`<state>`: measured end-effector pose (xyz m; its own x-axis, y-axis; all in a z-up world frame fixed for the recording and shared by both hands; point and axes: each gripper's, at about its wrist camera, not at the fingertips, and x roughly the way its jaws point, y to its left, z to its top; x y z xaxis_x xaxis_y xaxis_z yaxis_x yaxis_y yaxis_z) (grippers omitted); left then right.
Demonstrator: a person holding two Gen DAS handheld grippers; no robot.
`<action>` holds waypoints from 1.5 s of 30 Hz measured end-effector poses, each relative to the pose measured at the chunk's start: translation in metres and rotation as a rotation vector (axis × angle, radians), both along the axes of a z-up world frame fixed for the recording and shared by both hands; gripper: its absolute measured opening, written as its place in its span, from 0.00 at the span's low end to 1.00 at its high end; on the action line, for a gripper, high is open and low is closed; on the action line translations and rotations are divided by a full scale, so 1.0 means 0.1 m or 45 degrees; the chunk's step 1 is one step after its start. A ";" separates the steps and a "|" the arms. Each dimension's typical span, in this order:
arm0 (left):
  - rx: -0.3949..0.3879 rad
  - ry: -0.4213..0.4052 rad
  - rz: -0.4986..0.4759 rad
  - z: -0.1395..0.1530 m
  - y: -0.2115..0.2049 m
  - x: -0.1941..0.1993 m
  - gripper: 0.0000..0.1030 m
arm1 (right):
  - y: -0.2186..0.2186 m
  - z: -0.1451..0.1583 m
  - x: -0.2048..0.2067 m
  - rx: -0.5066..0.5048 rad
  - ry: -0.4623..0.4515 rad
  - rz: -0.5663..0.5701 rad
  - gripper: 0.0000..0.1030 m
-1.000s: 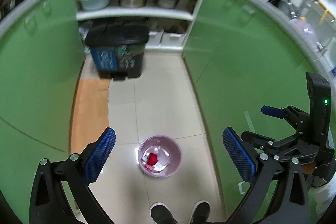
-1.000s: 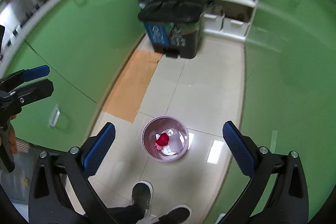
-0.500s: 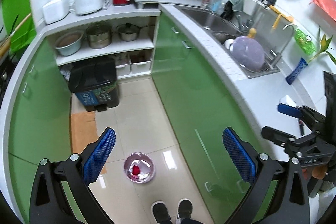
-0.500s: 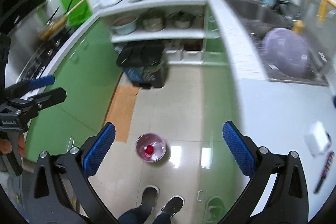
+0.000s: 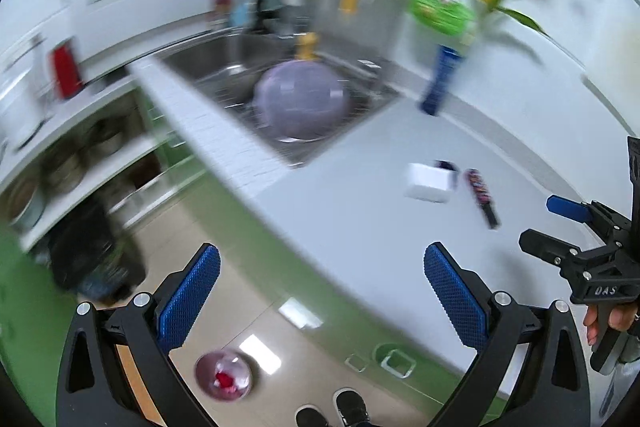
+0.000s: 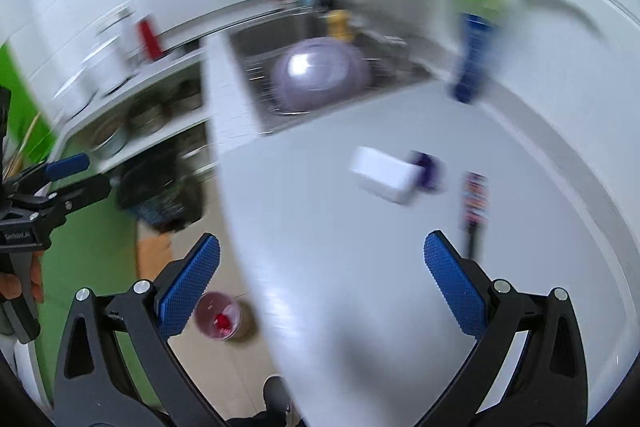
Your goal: Collect trash
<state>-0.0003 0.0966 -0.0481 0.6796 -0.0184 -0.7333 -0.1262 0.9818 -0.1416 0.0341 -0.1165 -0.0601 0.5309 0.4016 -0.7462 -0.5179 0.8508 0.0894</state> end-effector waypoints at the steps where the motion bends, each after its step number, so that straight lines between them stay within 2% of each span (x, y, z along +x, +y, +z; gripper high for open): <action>1: 0.000 -0.002 -0.032 0.03 -0.07 0.07 0.95 | -0.13 0.00 0.02 -0.005 0.000 -0.044 0.97; 4: -0.002 -0.004 -0.137 0.04 -0.35 0.31 0.95 | -0.51 -0.01 0.12 -0.017 0.008 -0.181 0.97; 8: 0.031 -0.015 -0.247 0.03 -0.68 0.54 0.95 | -0.82 -0.04 0.25 -0.017 0.020 -0.286 0.97; 12: 0.029 -0.012 -0.290 -0.03 -0.87 0.77 0.95 | -1.03 -0.13 0.49 -0.022 0.041 -0.347 0.97; 17: 0.039 0.038 -0.320 -0.17 -1.01 1.08 0.95 | -1.06 -0.37 0.86 -0.060 0.099 -0.341 0.97; 28: 0.072 0.106 -0.240 -0.43 -1.02 1.47 0.95 | -0.83 -1.05 1.74 -0.146 0.248 -0.230 0.96; 29: 0.073 0.110 -0.234 -0.44 -1.01 1.49 0.95 | -0.83 -1.09 1.77 -0.149 0.258 -0.225 0.94; 31: 0.069 0.119 -0.221 -0.47 -0.99 1.52 0.95 | -0.79 -1.20 1.87 -0.161 0.293 -0.209 0.75; 35: 0.060 0.133 -0.200 -0.51 -0.97 1.57 0.95 | -0.73 -1.32 1.95 -0.167 0.333 -0.180 0.59; 37: 0.057 0.141 -0.195 -0.54 -0.97 1.60 0.95 | -0.70 -1.37 1.97 -0.179 0.341 -0.172 0.39; 38: 0.053 0.146 -0.196 -0.56 -0.97 1.60 0.95 | -0.69 -1.40 1.98 -0.186 0.352 -0.165 0.36; 39: 0.049 0.152 -0.196 -0.57 -0.98 1.62 0.95 | -0.68 -1.40 1.98 -0.196 0.339 -0.161 0.29; 45: 0.039 0.163 -0.210 -0.63 -1.06 1.70 0.95 | -0.67 -1.34 1.95 -0.194 0.325 -0.137 0.22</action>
